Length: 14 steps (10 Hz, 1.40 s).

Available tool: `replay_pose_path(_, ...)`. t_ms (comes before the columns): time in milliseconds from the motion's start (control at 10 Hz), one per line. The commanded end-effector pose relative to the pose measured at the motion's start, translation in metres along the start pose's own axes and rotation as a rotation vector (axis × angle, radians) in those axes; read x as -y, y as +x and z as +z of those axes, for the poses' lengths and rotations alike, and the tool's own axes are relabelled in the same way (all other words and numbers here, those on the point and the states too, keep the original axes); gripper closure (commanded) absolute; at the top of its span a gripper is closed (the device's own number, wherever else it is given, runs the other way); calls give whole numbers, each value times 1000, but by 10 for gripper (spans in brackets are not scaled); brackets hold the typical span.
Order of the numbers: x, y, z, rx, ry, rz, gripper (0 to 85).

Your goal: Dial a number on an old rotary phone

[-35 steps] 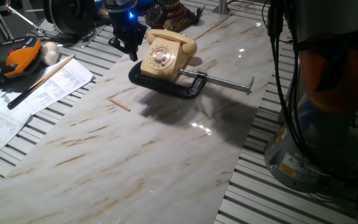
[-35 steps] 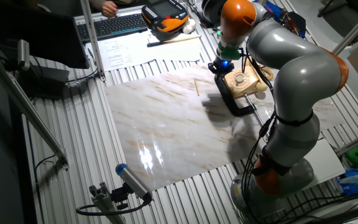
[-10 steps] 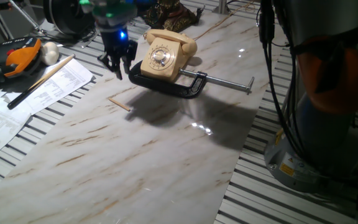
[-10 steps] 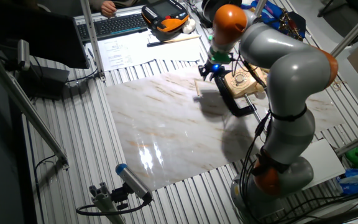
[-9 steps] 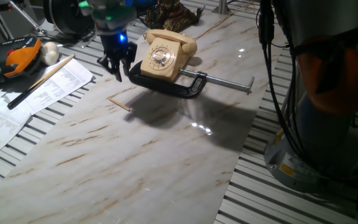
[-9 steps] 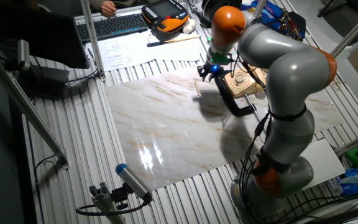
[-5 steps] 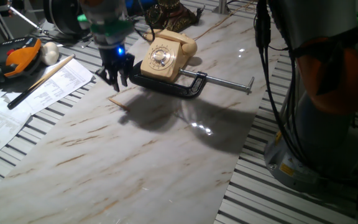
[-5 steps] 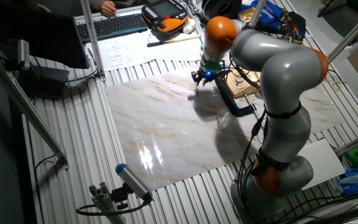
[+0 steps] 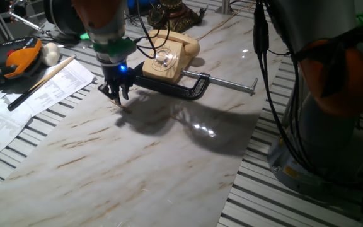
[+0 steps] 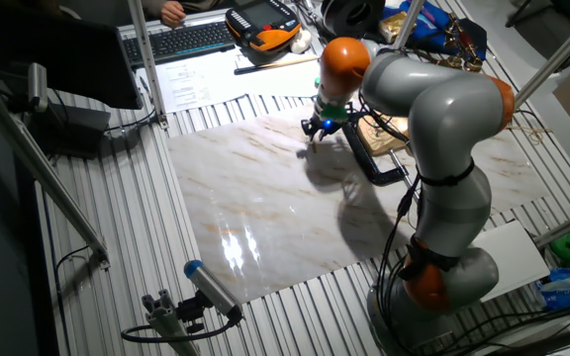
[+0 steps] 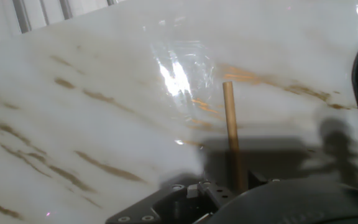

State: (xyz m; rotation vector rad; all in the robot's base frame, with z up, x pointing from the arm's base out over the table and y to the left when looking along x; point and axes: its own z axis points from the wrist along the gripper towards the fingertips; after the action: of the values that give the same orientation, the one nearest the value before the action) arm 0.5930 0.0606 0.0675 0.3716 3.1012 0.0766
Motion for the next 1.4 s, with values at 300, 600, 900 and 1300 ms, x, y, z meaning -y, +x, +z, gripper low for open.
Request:
replay_pose_path(300,-1,6,14,16,-7,-4,510)
replay_pose_path(600,0,9,26,39,4,-20,510)
replay_pose_path(900,2,11,29,42,8,-28,510)
replay_pose_path(1300,10,11,37,53,-5,-33,510)
